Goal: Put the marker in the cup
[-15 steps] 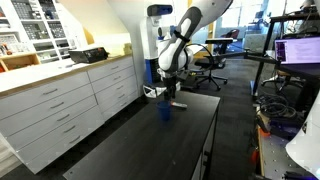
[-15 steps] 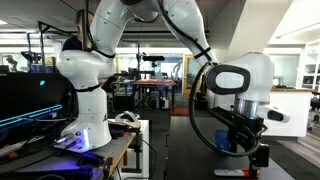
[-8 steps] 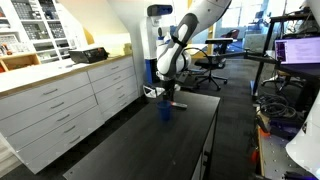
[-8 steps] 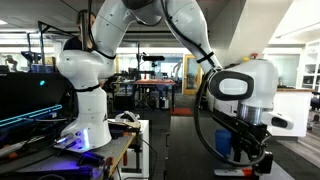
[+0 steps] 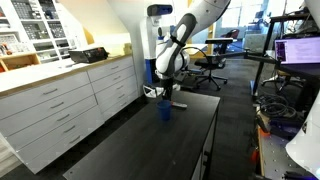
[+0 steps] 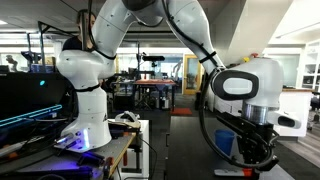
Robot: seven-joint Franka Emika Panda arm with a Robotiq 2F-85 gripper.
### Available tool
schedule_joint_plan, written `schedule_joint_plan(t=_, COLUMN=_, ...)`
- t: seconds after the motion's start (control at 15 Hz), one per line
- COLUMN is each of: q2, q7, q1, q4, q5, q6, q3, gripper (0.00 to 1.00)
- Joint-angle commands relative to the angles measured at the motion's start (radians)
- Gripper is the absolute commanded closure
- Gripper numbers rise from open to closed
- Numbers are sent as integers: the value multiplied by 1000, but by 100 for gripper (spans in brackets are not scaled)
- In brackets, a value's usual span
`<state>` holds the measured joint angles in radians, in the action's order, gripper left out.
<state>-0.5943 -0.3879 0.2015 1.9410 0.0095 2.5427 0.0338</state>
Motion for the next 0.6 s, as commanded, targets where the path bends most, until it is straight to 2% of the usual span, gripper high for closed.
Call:
schedule_joint_plan(t=0.0, q2=-12, q7=-11, q1=28, q4=-24, q5=-3, q6=11, q3=-16, gripper=97)
schedule_joint_plan(t=0.53, q2=39, q7=67, q1=-15, q4=-18, q5=-63, q6=-41, q3=32, gripper=94)
